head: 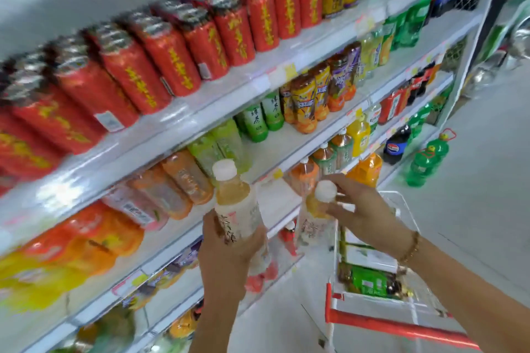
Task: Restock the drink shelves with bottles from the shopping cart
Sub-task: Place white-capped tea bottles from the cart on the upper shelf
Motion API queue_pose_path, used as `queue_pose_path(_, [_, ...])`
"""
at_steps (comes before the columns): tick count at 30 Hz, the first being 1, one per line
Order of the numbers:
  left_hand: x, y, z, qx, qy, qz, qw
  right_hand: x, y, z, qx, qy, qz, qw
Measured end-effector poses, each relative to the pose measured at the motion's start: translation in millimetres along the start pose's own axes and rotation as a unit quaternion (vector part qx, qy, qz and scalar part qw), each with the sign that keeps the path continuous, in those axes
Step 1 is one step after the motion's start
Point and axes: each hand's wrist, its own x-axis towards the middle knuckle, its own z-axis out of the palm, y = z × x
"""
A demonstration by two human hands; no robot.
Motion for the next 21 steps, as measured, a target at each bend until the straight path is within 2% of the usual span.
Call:
queue_pose_path(5, [3, 69, -89, -0.031, 0.072, 0.09, 0.993, 30, -152, -15, 0.131, -0.008, -0.125, 0.983])
queue_pose_path(10, [3, 132, -179, -0.043, 0.151, 0.192, 0.969, 50, -273, -24, 0.237, -0.03, -0.283, 0.929])
queue_pose_path(17, [-1, 229, -291, -0.002, 0.257, 0.294, 0.921, 84, -417, -34, 0.257, -0.064, -0.453, 0.851])
queue_pose_path(21, [21, 265, -331, 0.042, 0.313, 0.306, 0.898, 114, -488, -5, 0.231, -0.077, -0.483, 0.841])
